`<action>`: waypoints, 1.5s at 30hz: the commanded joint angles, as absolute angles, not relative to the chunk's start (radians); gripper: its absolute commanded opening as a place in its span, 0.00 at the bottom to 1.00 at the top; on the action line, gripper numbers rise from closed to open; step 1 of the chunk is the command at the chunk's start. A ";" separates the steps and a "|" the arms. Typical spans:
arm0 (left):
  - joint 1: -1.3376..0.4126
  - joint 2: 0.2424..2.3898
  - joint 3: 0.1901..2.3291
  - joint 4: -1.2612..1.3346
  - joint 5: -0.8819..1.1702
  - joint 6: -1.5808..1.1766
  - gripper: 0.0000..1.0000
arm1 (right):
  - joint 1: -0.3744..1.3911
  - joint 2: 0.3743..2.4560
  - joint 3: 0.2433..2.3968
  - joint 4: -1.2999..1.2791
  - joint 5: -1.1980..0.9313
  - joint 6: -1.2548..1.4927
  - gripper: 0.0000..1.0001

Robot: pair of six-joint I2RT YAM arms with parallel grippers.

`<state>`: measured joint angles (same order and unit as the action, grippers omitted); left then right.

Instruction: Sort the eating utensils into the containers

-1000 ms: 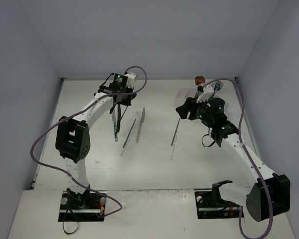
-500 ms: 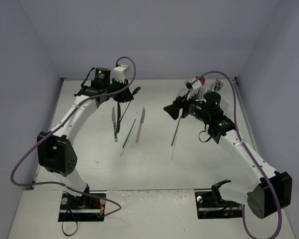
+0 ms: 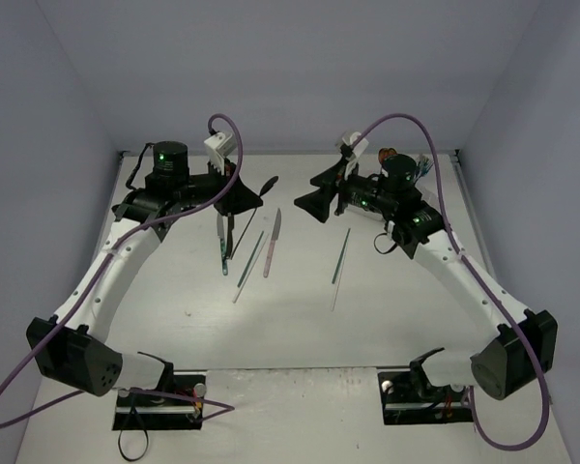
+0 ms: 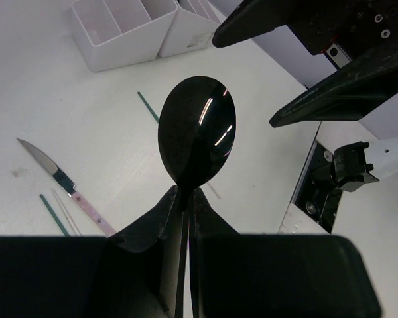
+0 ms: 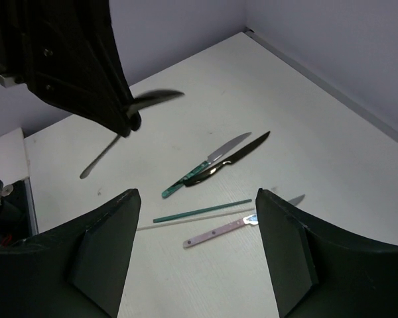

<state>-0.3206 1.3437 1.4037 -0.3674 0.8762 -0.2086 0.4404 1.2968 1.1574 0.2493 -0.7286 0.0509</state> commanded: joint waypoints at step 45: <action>-0.366 1.199 1.212 -0.247 0.564 -0.028 0.00 | 0.682 1.579 1.382 0.327 -0.355 0.681 0.64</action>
